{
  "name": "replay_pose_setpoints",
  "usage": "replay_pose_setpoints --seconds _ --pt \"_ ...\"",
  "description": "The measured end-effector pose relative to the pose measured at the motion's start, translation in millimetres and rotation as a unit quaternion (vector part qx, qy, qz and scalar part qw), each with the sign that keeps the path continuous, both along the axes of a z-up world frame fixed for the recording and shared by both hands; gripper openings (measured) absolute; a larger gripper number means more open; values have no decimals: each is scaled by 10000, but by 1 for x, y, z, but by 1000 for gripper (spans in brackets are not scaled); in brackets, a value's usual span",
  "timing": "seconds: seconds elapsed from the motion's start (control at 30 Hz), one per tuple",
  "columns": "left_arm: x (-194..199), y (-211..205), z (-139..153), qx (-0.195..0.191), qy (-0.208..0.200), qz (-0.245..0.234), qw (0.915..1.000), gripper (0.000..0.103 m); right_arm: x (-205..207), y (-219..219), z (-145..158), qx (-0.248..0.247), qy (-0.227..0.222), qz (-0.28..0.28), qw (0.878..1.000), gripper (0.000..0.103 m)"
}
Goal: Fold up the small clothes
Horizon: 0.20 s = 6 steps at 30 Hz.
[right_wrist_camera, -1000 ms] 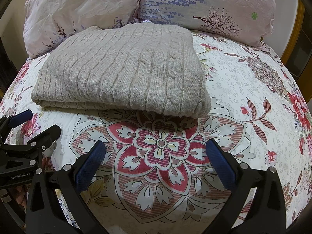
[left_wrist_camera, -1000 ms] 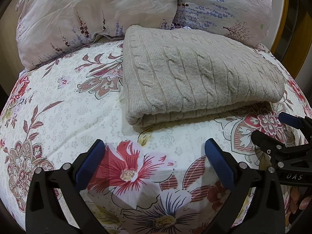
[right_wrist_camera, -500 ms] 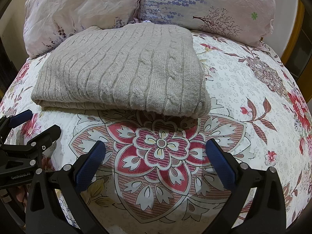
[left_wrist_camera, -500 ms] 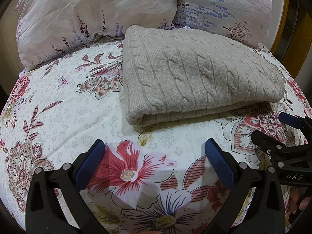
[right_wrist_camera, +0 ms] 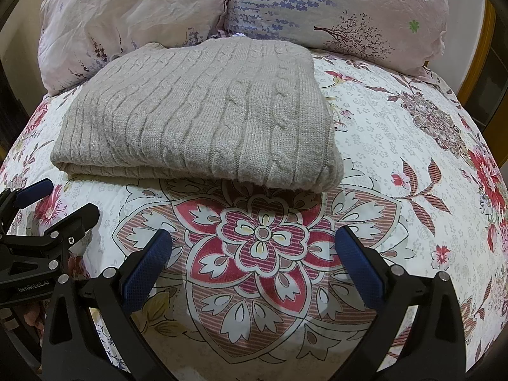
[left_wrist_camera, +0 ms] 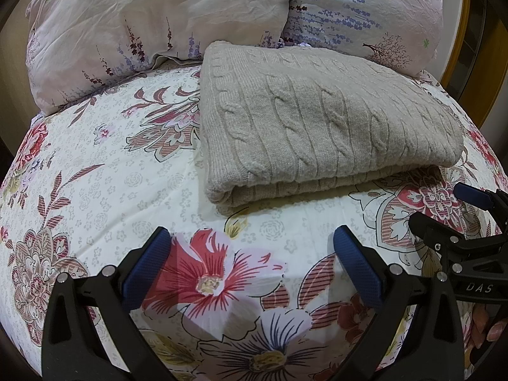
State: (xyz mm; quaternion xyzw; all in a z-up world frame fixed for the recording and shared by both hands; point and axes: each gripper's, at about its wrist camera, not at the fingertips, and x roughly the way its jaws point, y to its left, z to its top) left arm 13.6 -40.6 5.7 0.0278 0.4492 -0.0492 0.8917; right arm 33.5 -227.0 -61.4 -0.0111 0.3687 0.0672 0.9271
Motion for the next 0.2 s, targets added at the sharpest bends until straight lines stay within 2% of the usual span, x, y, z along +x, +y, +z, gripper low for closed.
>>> replay_pose_setpoints --seconds 0.2 --pt "0 0 0 0 0 1 10000 101 0 0 0 0 0 -1 10000 102"
